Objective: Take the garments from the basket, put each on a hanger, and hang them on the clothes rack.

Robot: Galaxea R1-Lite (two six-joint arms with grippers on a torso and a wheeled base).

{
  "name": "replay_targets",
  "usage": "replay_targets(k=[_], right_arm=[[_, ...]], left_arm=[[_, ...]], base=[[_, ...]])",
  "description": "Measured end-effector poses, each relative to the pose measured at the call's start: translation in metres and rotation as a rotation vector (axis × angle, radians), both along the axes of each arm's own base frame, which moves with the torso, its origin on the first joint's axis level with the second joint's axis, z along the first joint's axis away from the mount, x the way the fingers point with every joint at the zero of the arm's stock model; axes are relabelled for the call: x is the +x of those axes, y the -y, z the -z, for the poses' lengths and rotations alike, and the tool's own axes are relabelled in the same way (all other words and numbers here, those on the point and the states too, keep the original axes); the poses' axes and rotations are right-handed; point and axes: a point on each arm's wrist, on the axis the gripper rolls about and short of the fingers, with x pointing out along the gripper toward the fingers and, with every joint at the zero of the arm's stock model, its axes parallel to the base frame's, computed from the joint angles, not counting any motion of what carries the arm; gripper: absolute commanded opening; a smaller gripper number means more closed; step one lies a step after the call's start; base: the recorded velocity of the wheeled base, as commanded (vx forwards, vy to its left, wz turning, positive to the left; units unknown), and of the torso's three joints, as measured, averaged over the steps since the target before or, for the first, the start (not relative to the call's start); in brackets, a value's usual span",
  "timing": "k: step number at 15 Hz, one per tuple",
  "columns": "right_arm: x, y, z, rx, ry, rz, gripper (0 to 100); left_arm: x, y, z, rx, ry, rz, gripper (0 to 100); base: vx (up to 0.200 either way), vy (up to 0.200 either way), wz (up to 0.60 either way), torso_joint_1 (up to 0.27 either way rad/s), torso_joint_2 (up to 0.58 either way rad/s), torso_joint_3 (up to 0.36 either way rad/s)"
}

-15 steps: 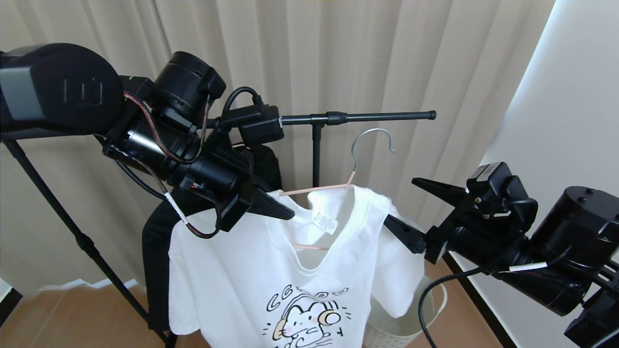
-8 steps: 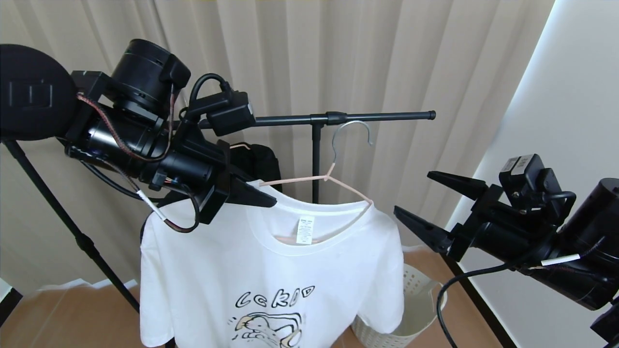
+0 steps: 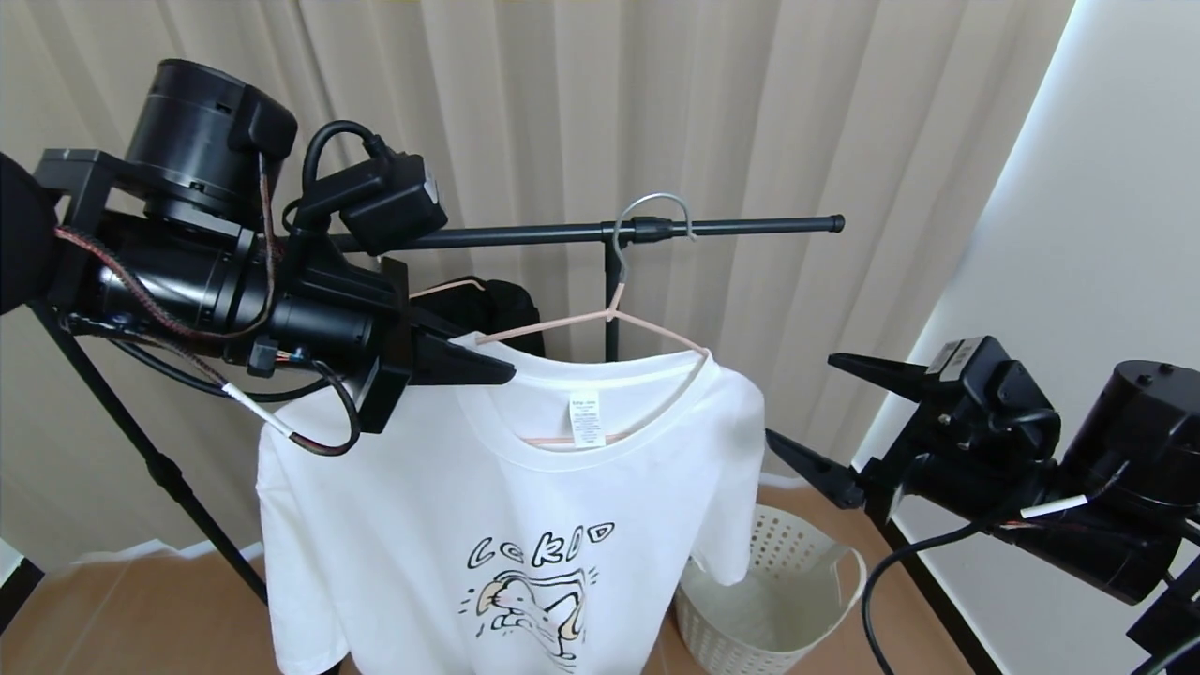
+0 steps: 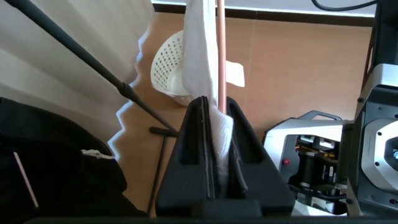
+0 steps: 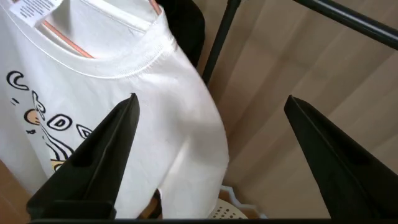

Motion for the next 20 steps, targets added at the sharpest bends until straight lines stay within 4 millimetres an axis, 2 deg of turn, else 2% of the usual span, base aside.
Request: replay_targets(k=[6, 13, 14, 20], right_arm=[[0.023, 0.009, 0.031, -0.102, -0.054, 0.06, 100], [0.044, 0.006, 0.056, -0.119, -0.091, 0.1, 100], [0.046, 0.005, 0.058, -0.118, -0.084, 0.109, 0], [0.054, 0.01, 0.063, -0.117, -0.089, 0.138, 0]], left_arm=[[-0.013, -0.005, 0.002, -0.047, 0.099, -0.008, 0], [-0.034, -0.011, 0.007, -0.075, 0.12, -0.011, 0], [-0.036, -0.012, 0.007, -0.075, 0.12, -0.01, 0], [-0.041, -0.014, 0.005, -0.091, 0.104, -0.024, 0]], base=[[0.0, 0.0, 0.0, 0.0, 0.0, 0.0], [0.0, 0.0, 0.0, 0.0, 0.0, 0.0], [0.0, 0.0, 0.0, 0.0, 0.0, 0.0], [0.0, 0.0, 0.0, 0.0, 0.0, 0.0]])
